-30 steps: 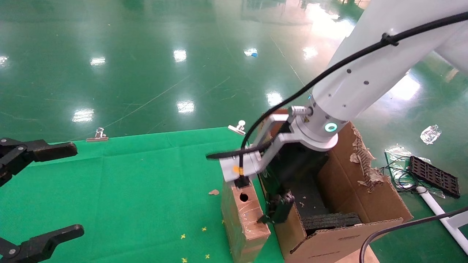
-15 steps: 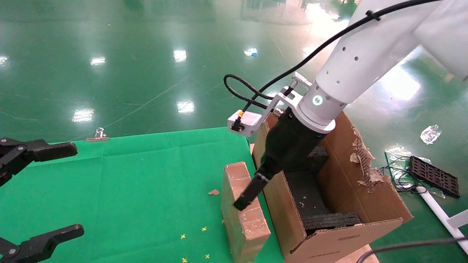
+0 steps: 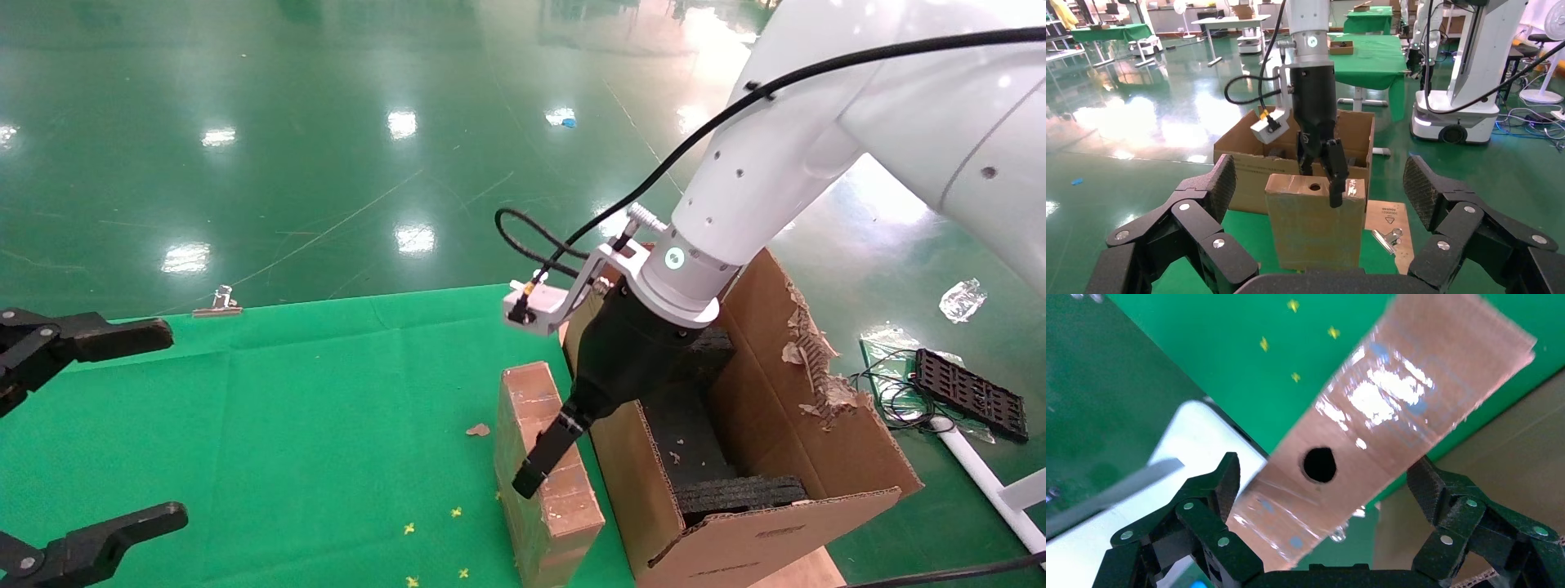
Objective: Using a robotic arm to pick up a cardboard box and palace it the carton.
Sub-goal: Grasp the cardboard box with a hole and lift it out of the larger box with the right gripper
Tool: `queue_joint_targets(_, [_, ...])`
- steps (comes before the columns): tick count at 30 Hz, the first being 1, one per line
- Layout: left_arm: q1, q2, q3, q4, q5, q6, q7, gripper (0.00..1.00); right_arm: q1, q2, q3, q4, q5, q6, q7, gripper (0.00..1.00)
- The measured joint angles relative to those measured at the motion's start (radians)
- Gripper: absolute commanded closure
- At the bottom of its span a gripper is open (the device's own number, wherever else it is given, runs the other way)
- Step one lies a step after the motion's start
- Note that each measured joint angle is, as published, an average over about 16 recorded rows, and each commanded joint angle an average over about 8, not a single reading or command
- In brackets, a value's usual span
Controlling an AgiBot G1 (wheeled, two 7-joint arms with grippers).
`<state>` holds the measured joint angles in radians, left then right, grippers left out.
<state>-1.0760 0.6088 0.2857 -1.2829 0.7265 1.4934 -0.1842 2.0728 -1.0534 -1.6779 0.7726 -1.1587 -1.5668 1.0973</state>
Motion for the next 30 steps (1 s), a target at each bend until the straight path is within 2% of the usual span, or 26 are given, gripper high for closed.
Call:
queue_joint_targets(1, [0.000,0.000,0.000,0.000,0.000,0.000,0.000,0.05,-0.001,-0.003,-0.005,-0.003,-0.001,0.001,-0.001,0.33])
queue_joint_targets(4, [0.000,0.000,0.000,0.000,0.000,0.000,0.000,0.27,-0.003,-0.011,-0.018,-0.007,-0.005,0.003,-0.002,0.70])
queue_joint_targets(6, [0.000,0.000,0.000,0.000,0.000,0.000,0.000,0.48,-0.003,-0.014,-0.025,-0.007,-0.008,0.005,-0.004,0.92])
queue_joint_targets(7, [0.000,0.000,0.000,0.000,0.000,0.000,0.000,0.60,-0.003,-0.016,-0.029,-0.006,-0.009,0.005,-0.004,0.97])
queue_joint_targets(9, [0.000,0.000,0.001,0.000,0.000,0.000,0.000,0.80,-0.003,-0.017,-0.035,-0.003,-0.011,0.006,-0.005,1.00])
queue_joint_targets(13, [0.000,0.000,0.001,0.000,-0.001,0.000,0.000,0.99,0.000,-0.016,-0.047,0.006,-0.016,0.008,-0.005,1.00])
queue_joint_targets(30, [0.000,-0.001,0.002,0.000,-0.001,-0.001,0.001,1.00,0.008,0.029,-0.072,0.068,-0.026,0.038,-0.009,1.00])
